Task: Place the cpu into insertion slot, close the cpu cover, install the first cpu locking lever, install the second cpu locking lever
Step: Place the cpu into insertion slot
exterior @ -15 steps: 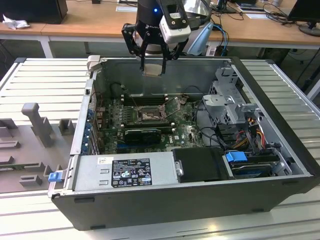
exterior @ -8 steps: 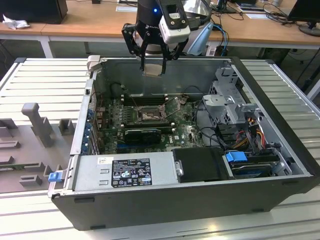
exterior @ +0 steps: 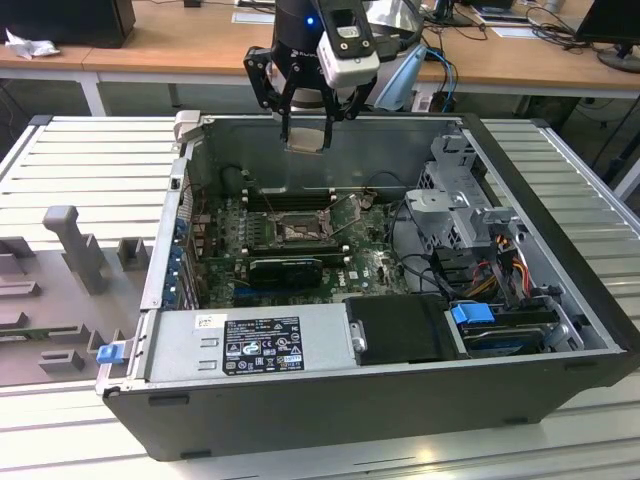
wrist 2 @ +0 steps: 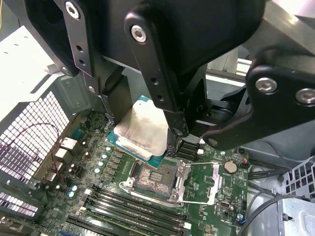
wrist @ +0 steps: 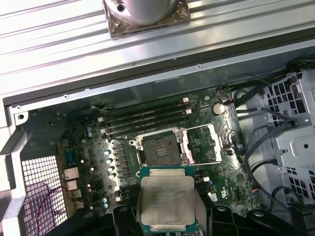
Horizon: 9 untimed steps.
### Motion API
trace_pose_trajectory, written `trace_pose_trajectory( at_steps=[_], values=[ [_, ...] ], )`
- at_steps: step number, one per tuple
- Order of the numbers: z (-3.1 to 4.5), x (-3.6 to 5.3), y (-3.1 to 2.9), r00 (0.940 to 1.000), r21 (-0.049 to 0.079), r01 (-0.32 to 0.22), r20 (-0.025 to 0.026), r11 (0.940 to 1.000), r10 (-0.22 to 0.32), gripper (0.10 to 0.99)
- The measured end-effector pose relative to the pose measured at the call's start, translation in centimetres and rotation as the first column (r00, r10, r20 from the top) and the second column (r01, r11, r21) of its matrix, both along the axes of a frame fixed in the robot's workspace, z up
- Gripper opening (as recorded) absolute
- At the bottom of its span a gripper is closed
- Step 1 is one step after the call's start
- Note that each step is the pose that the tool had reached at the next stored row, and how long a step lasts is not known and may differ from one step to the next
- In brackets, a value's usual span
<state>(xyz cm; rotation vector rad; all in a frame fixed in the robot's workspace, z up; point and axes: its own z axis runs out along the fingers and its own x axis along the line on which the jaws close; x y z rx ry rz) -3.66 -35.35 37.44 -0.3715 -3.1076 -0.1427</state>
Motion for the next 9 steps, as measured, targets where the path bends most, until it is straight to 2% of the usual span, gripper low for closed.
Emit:
trace_pose_trajectory(
  at_steps=[9],
  values=[
    [-0.02,0.0,0.0,0.9998,0.0,0.019,0.0,0.9998,-0.019,0.529]
  ],
)
